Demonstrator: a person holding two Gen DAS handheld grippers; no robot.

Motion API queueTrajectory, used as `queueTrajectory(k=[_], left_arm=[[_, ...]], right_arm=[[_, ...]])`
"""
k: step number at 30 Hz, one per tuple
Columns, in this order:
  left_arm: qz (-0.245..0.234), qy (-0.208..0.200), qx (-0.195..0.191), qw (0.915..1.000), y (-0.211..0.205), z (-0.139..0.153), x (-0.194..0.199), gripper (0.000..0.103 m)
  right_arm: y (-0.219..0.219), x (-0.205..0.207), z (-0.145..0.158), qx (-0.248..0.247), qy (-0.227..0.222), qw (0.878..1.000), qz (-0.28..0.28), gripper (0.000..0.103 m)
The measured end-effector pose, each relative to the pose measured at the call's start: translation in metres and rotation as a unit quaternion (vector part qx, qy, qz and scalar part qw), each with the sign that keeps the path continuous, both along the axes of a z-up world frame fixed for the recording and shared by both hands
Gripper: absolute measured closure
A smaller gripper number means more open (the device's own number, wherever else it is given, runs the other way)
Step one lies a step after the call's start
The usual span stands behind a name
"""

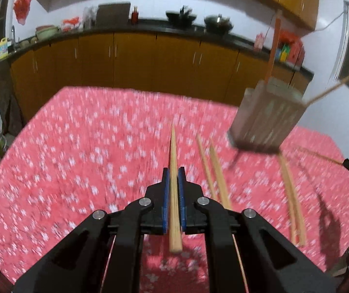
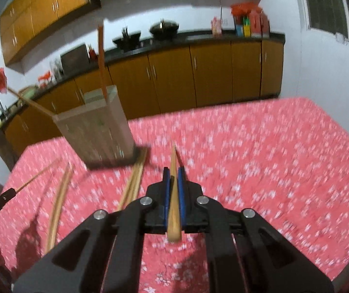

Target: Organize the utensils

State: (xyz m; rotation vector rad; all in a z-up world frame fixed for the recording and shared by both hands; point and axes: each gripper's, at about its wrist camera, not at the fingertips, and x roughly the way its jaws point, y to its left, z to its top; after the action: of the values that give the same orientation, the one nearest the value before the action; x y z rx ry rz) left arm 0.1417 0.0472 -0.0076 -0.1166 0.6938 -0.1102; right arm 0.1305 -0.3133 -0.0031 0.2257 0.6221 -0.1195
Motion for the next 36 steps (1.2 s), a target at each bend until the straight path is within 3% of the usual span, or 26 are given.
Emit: queueTrajectory(k=[5,12,23,29,36], left_arm=[[0.004,-0.040,-0.026,0.9988,0.001,0.035,0.002,0.096],[-0.002,-0.077,-0.021,0.9968,-0.006,0.065,0.006,0.096],[-0.047,-0.142,-0.022,0.9886,-0.040,0.119,-0.001,0.096],[-0.073,-0.188,-0.050,0.9783,-0.067,0.153,-0.002,0.096],[-0.041,-0.239,-0.075,0.9673,-0.085,0.178,0.020,0.096]], right_arm=[[0.000,-0.007,0.031,-0.012,-0.043,0.999,-0.002,0.095],[0.003,-0.012,0.067,-0.006,-0.090,0.996,0.013,0.095],[0.018,-0.013,0.152,0.021,-0.197,0.979,0.056,0.095],[0.027,0.006,0.172,0.023,-0.244,0.969,0.043,0.095],[0.038,0.036,0.177,0.003,-0.274,0.961,0.025,0.095]])
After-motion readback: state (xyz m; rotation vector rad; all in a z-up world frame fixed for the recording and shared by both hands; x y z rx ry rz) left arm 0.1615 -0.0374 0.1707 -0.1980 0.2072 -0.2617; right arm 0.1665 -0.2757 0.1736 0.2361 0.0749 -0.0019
